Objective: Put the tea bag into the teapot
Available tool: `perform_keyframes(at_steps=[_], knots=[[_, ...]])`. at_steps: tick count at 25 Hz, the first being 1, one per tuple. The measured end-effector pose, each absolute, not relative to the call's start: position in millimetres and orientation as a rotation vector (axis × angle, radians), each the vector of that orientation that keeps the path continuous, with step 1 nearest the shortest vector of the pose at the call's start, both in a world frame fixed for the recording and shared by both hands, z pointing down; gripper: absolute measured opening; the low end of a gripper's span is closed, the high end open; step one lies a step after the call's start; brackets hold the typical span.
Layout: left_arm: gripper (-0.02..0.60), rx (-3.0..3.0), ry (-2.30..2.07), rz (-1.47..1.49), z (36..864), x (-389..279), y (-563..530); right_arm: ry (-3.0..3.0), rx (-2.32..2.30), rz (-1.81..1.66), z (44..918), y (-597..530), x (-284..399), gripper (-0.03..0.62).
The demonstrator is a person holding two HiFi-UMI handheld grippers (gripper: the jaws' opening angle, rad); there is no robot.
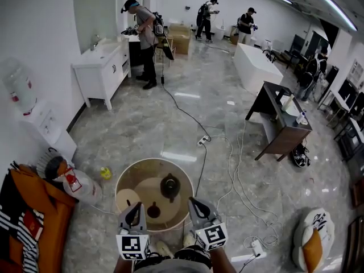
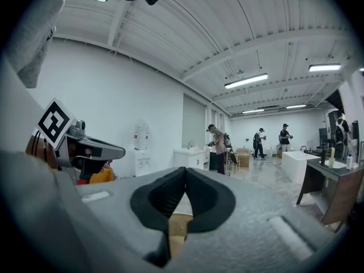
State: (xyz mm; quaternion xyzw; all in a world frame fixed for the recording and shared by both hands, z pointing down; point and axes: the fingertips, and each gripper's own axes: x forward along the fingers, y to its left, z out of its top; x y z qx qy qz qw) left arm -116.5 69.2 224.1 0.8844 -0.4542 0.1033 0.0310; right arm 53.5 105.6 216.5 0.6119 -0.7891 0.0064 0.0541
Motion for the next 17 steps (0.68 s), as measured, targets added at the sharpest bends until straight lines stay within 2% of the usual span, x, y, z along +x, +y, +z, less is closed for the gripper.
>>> perform_keyframes(at_steps=[17], knots=[[0.017, 2.755, -1.371, 0.342, 232.8, -119.4, 71.3, -2.394, 1.842, 0.041, 230.3, 106.9, 44.6, 0.0]])
